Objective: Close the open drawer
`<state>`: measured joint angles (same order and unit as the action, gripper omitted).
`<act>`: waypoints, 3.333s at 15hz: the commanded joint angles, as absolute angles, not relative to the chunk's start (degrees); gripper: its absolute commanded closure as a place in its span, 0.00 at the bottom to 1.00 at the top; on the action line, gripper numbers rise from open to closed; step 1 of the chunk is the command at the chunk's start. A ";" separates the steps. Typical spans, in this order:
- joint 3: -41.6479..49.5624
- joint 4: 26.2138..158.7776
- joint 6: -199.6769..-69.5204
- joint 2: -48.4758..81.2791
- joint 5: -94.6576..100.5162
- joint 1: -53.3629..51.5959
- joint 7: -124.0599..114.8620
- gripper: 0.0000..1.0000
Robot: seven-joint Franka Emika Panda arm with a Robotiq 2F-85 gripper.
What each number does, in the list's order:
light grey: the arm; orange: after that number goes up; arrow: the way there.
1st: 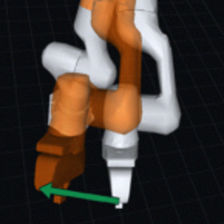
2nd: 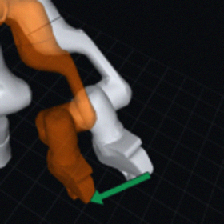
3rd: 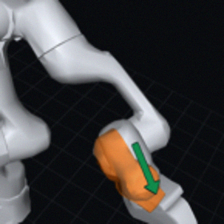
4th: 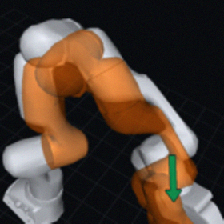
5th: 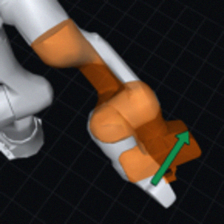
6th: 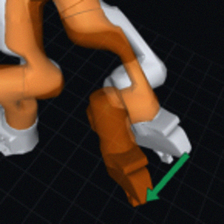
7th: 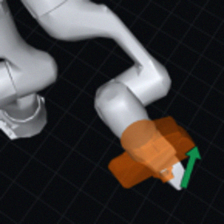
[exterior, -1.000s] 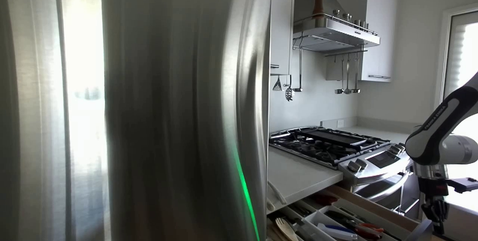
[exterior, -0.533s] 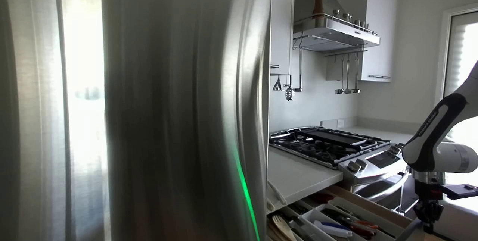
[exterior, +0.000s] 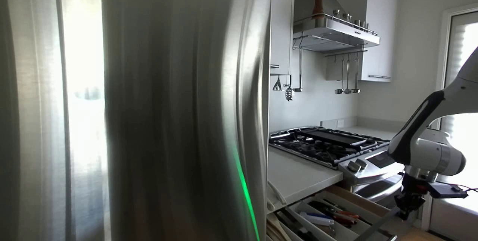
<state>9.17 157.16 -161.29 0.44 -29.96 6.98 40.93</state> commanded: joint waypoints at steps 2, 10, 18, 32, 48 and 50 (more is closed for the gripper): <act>6.80 153.17 -162.42 1.88 -48.73 5.46 54.11 1.00; 6.89 153.54 -161.79 1.03 -46.76 5.67 52.33 0.99; 4.94 147.28 -161.99 4.66 -58.06 4.83 61.86 1.00; -0.59 134.49 -161.53 17.19 -79.71 8.67 87.21 1.00; -0.31 120.35 -149.92 31.19 -112.45 9.16 118.33 1.00; -0.28 120.06 -148.76 31.75 -113.80 9.42 119.65 1.00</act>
